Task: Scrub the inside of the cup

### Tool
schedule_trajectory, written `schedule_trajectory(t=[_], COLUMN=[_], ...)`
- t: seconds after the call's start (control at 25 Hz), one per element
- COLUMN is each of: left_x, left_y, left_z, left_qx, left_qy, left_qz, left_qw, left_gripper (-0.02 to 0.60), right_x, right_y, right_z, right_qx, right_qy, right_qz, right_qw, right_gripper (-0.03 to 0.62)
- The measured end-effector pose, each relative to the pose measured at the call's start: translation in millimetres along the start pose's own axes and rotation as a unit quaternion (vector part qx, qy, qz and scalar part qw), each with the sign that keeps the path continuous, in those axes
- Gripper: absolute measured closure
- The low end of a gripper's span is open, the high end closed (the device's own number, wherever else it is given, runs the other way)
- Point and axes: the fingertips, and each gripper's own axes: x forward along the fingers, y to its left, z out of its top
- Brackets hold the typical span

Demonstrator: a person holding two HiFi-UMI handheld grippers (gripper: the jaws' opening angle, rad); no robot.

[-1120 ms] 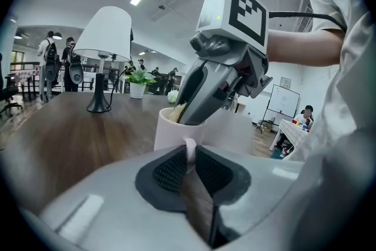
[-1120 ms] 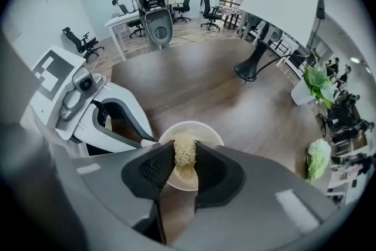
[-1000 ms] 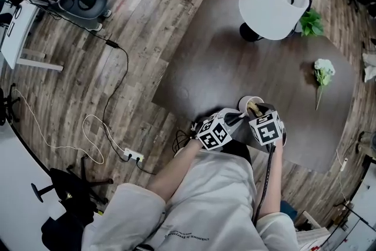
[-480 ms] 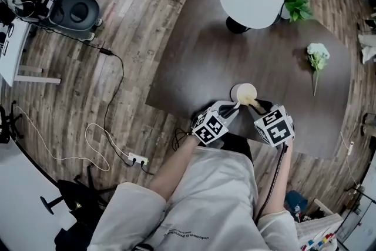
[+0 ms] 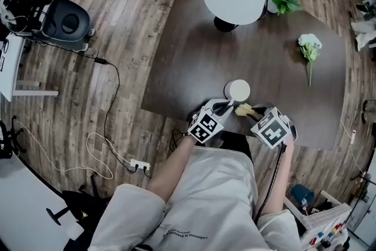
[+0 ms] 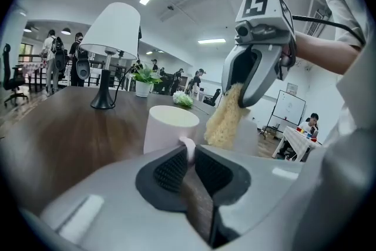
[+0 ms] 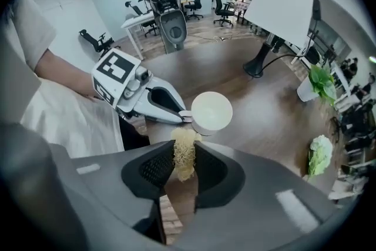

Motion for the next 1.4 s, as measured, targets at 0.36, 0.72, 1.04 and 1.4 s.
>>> schedule_trajectory(t=[0.36, 0.72, 1.04, 1.4], left_x=[3.0, 3.8, 4.4, 2.1], left_y=[-2.7, -8.7, -14.2, -21.1], left_z=[3.1, 5.1, 5.0, 3.4], left_qx=[-0.004, -0.007, -0.007, -0.011], left_qy=[0.003, 0.004, 0.009, 0.013], left_qz=[-0.007, -0.033, -0.052, -0.075], left_qw=[1.0000, 0.9994, 0.9986, 0.9971], left_gripper=[0.538, 0.540, 0.541, 0.541], right_x=[32.7, 50.9, 54.3, 62.8], right_y=[-11.9, -6.9, -13.1, -12.0], right_z=[11.8, 13.2, 16.4, 7.4], right_qx=[0.060, 0.008, 0.009, 0.048], right_qy=[-0.021, 0.005, 0.046, 0.048], right_qz=[-0.063, -0.047, -0.048, -0.023], right_qw=[0.996, 0.999, 0.998, 0.997], right_gripper=[0.473, 0.473, 0.471, 0.471])
